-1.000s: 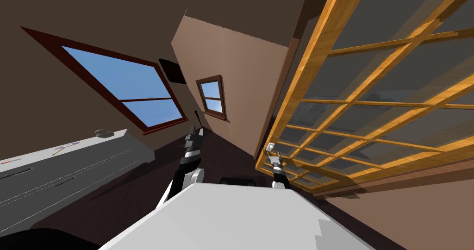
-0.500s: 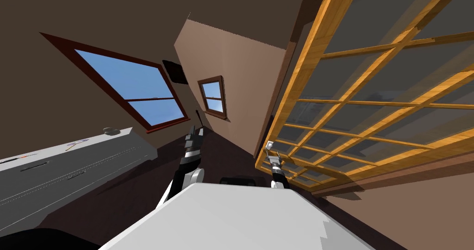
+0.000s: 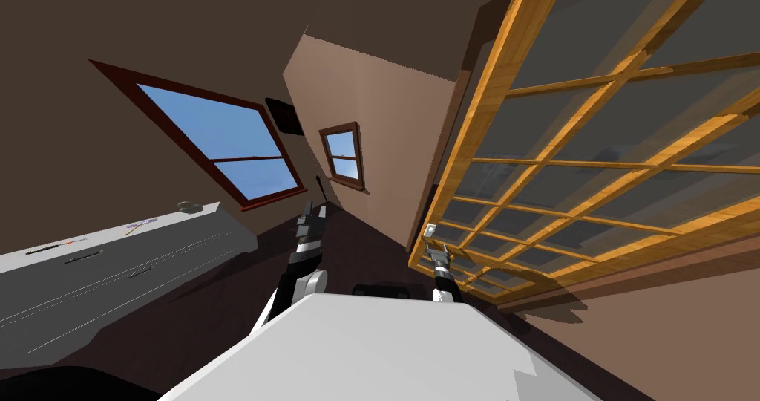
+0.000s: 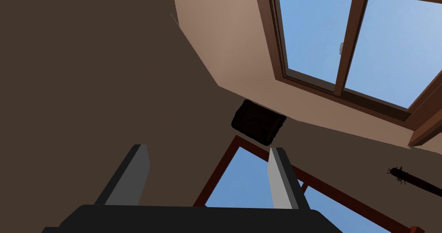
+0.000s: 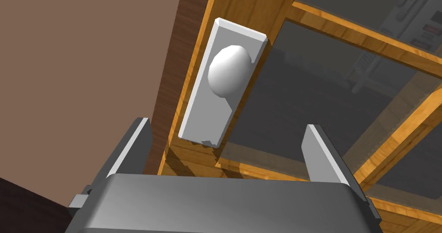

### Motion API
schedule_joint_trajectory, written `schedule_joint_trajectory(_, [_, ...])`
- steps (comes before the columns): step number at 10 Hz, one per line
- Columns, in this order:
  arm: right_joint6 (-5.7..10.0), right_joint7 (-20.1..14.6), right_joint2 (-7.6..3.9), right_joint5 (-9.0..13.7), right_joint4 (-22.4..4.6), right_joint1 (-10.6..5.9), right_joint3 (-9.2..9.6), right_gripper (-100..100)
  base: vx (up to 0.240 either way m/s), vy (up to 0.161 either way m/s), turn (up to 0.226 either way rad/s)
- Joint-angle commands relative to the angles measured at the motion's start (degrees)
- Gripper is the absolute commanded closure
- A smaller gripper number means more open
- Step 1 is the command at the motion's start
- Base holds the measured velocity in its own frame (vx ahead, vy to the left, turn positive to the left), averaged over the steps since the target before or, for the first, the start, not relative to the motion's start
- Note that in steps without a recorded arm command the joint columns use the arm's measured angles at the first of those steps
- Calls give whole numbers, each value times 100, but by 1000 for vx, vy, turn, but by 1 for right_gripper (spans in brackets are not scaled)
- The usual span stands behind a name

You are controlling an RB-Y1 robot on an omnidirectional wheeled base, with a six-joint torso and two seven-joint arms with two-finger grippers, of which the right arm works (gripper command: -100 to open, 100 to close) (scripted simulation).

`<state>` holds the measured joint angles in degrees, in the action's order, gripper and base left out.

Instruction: Pull the door open

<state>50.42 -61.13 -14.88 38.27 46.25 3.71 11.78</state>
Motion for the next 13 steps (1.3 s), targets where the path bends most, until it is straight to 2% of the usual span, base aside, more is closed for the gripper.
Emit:
schedule_joint_trajectory(1, [4,-218,-1,57,18,7,39,-100,-49,-5,7])
schedule_joint_trajectory(3, [4,-565,0,225,64,11,148,-100,-54,-11,19])
schedule_joint_trajectory(4, [4,-639,0,225,64,11,148,-100,-45,-11,8])
schedule_joint_trajectory(9, [4,-1354,2,507,143,17,331,-100,-45,-11,16])
schedule_joint_trajectory(10, [1,-1260,3,476,143,20,309,-100,-19,-6,3])
schedule_joint_trajectory(11, [43,-1399,-90,509,90,56,287,-100,94,0,89])
schedule_joint_trajectory(13, [96,-1535,-202,541,21,96,257,-100,211,-10,88])
